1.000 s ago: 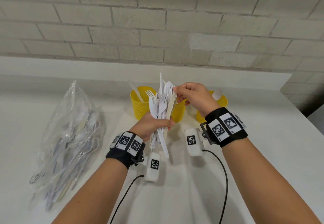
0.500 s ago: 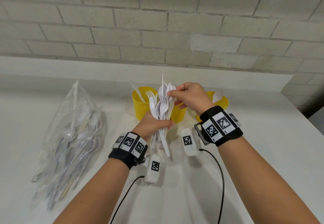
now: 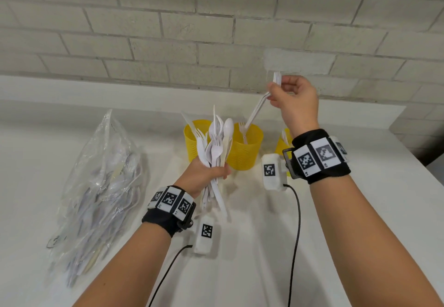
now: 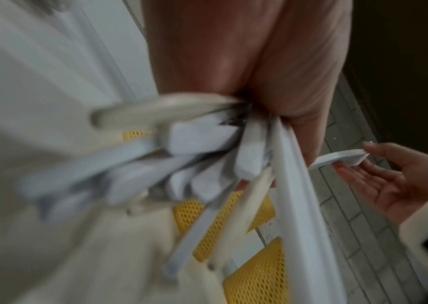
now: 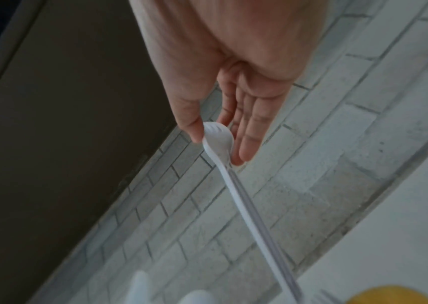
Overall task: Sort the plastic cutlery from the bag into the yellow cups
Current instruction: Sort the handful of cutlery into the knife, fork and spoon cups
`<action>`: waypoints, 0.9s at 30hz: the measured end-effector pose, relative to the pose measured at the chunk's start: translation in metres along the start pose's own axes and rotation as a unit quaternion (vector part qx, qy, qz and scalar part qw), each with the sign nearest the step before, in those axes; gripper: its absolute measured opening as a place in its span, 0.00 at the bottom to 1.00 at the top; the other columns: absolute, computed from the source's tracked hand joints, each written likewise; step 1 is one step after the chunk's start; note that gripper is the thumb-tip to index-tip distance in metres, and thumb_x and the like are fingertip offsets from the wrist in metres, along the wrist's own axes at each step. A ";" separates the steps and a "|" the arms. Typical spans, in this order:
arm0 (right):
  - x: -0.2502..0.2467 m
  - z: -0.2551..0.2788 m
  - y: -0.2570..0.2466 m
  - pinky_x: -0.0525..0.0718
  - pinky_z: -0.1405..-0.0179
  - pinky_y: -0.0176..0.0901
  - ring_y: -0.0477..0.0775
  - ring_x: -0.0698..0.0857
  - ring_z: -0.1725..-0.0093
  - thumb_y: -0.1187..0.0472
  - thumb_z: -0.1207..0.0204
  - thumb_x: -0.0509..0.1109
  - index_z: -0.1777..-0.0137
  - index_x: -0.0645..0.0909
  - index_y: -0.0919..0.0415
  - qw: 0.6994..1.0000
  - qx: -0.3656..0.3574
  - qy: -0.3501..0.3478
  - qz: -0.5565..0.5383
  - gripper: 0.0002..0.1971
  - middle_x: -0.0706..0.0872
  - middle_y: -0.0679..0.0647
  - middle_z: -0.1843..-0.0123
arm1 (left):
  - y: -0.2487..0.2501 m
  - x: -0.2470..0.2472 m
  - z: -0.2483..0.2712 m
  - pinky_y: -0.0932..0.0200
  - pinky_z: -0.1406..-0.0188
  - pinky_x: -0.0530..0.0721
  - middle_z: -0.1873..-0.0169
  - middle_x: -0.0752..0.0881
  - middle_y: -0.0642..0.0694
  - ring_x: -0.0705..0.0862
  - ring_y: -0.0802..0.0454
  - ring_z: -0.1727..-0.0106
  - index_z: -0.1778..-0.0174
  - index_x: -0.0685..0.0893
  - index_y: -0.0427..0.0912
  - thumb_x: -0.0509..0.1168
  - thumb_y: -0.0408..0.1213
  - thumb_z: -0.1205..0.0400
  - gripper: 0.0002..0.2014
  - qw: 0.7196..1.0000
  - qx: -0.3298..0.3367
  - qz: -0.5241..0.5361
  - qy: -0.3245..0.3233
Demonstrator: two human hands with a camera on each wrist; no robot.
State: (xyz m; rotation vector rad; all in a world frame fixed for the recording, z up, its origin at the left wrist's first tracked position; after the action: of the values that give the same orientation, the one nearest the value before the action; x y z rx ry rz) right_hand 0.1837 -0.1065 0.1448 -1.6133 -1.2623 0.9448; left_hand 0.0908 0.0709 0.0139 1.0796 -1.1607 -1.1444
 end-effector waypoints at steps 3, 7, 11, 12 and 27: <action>0.009 0.001 0.019 0.87 0.49 0.54 0.52 0.86 0.56 0.56 0.32 0.77 0.54 0.81 0.55 0.993 -0.030 -0.012 0.112 0.10 0.86 0.50 0.57 | 0.006 -0.002 0.001 0.65 0.68 0.82 0.72 0.86 0.48 0.84 0.53 0.70 0.61 0.84 0.38 0.73 0.21 0.28 0.08 1.000 0.007 0.006 -0.013; 0.020 0.015 0.054 0.81 0.45 0.45 0.54 0.84 0.49 0.54 0.31 0.78 0.41 0.81 0.62 0.961 0.031 -0.120 0.246 0.21 0.86 0.57 0.48 | 0.010 -0.001 0.002 0.66 0.66 0.83 0.71 0.87 0.47 0.85 0.55 0.69 0.57 0.84 0.38 0.72 0.23 0.27 0.08 0.999 0.016 0.025 -0.026; 0.020 0.029 0.053 0.78 0.48 0.40 0.52 0.83 0.46 0.49 0.30 0.76 0.39 0.82 0.59 0.958 -0.029 -0.115 0.261 0.22 0.83 0.56 0.42 | 0.012 -0.001 0.000 0.64 0.65 0.83 0.69 0.85 0.44 0.86 0.53 0.68 0.55 0.83 0.36 0.73 0.23 0.27 0.09 0.999 0.021 0.040 -0.021; 0.021 0.033 0.048 0.77 0.51 0.39 0.50 0.82 0.51 0.48 0.30 0.76 0.42 0.84 0.58 0.965 -0.043 -0.115 0.234 0.19 0.84 0.54 0.46 | 0.012 -0.001 0.000 0.65 0.65 0.83 0.68 0.85 0.43 0.86 0.53 0.68 0.53 0.83 0.35 0.73 0.23 0.27 0.10 0.999 0.021 0.044 -0.021; 0.039 0.064 0.045 0.85 0.55 0.45 0.52 0.86 0.62 0.67 0.26 0.72 0.49 0.85 0.68 0.926 0.157 -0.342 0.028 0.08 0.88 0.61 0.57 | 0.019 0.004 0.001 0.60 0.63 0.85 0.67 0.88 0.48 0.85 0.52 0.68 0.47 0.84 0.39 0.70 0.20 0.26 0.15 0.995 0.046 0.081 -0.022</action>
State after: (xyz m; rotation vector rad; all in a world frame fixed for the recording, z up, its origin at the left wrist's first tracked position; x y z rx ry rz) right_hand 0.1475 -0.0626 0.0780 -1.0953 -1.4161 1.7464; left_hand 0.0920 0.0692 0.0335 1.0152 -1.3219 -1.0007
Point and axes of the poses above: each hand's wrist, its own z-axis away from the middle knuckle, its own x-axis out of the palm, y = z × x, the point moved 2 cm from there along -z, towards the middle knuckle
